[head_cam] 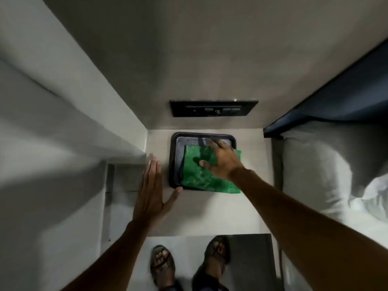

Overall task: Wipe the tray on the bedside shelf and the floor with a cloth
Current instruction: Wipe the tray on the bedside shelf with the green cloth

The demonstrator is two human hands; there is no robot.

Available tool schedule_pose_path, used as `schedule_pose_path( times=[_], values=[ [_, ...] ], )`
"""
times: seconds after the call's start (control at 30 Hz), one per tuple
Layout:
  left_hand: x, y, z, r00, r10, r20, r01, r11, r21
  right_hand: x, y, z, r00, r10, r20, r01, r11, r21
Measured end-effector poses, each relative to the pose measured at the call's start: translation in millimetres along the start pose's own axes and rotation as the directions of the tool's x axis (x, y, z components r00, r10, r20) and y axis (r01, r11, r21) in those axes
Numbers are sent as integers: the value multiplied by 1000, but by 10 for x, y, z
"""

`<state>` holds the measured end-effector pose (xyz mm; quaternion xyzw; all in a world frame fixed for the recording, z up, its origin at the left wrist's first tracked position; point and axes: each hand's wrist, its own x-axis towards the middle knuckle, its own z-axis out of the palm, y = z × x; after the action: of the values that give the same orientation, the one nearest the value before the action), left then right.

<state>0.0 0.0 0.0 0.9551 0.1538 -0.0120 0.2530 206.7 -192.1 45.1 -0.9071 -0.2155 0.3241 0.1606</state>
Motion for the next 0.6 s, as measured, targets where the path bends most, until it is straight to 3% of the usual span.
schedule_pose_path(
  times=[0.13, 0.6],
  values=[
    [73, -189, 262, 1000, -27, 1, 27, 998, 49, 205, 180, 151, 992, -47, 117, 61, 990, -125],
    [-22, -553, 828, 999, 36, -12, -31, 958, 286, 393, 249, 290, 994, -66, 87, 78, 987, -141]
  ],
)
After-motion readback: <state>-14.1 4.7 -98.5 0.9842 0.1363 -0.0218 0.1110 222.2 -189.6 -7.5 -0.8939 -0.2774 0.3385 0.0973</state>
